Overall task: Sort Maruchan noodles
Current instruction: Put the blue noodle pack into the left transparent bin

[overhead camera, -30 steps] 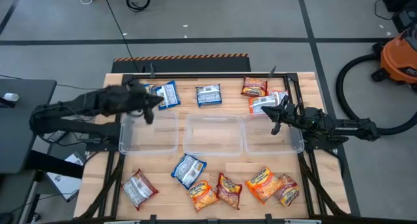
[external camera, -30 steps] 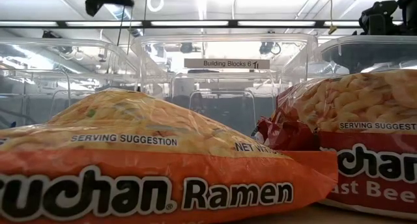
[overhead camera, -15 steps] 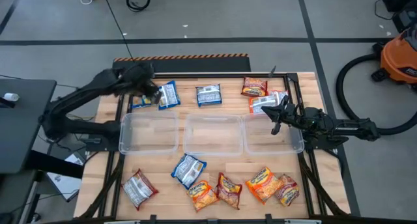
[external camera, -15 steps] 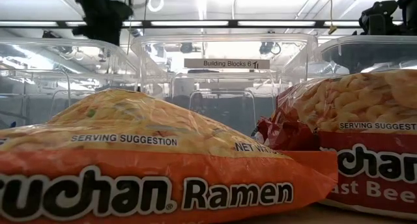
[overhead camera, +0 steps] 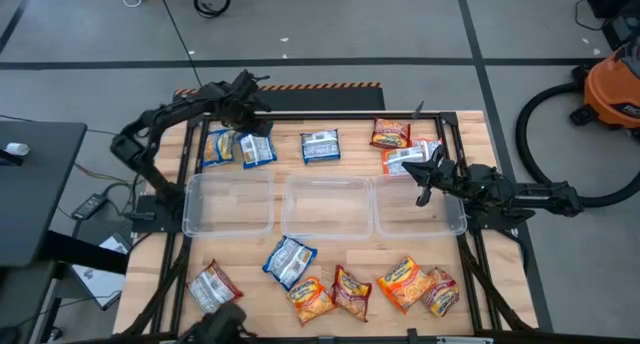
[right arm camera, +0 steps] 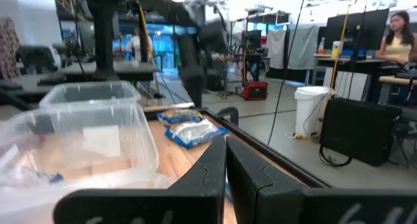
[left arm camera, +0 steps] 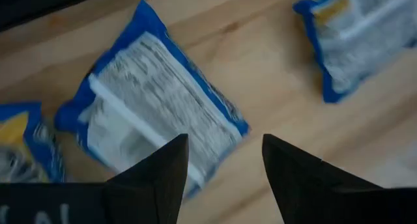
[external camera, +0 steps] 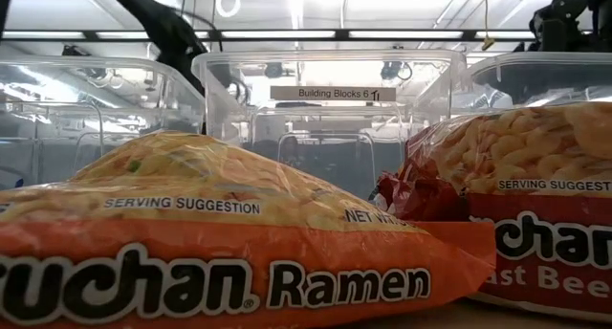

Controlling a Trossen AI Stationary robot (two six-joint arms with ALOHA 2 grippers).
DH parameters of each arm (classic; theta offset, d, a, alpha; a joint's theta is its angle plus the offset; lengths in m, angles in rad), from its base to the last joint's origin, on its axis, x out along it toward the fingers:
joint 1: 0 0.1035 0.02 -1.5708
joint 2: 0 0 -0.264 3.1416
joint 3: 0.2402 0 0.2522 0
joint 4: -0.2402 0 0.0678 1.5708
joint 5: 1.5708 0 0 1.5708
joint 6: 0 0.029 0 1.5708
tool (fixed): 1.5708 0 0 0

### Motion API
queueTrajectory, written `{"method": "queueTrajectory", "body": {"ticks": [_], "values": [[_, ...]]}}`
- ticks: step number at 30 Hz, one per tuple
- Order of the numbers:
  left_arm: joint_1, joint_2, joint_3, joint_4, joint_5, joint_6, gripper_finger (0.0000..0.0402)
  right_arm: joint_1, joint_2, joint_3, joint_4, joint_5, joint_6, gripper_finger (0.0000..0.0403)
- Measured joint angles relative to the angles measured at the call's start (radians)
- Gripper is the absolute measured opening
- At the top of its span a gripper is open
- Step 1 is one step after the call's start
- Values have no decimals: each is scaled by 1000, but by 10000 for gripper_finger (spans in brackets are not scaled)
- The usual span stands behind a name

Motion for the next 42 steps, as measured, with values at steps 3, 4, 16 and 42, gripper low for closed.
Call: {"method": "queueTrajectory", "body": {"ticks": [3, 4, 16, 42], "values": [[36, 48, 0, 50, -14, 9, 204, 0, 0, 0, 25, -1, 38, 18], [49, 59, 0, 69, -15, 18, 204, 0, 0, 0, 36, -6, 49, 18], [160, 263, 123, 61, -28, 196, 204, 0, 0, 0, 56, -28, 56, 18], [121, 372, 223, -32, 117, 485, 165, 0, 0, 0, 56, -27, 61, 18]]}}
